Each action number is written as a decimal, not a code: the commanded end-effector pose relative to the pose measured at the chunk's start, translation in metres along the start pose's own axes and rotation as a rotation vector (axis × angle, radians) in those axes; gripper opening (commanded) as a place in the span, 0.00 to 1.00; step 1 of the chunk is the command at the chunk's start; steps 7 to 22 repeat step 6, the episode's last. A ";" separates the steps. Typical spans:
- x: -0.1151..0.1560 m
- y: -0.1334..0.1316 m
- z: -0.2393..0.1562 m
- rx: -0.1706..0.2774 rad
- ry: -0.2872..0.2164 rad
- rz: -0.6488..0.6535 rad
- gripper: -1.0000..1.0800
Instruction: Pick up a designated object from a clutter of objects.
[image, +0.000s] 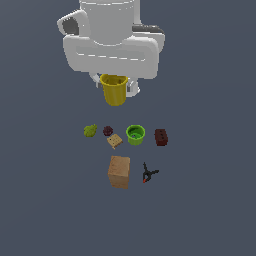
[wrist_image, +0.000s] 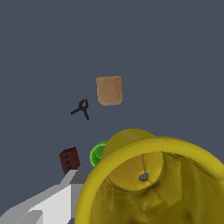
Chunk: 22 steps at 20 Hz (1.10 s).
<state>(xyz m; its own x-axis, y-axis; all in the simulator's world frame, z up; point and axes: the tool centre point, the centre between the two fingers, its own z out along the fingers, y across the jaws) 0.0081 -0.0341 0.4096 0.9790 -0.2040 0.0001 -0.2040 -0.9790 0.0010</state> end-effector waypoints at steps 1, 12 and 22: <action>-0.002 -0.003 -0.008 0.001 0.000 0.000 0.00; -0.001 -0.005 -0.011 0.001 0.000 0.000 0.00; -0.001 -0.005 -0.011 0.001 0.000 0.000 0.00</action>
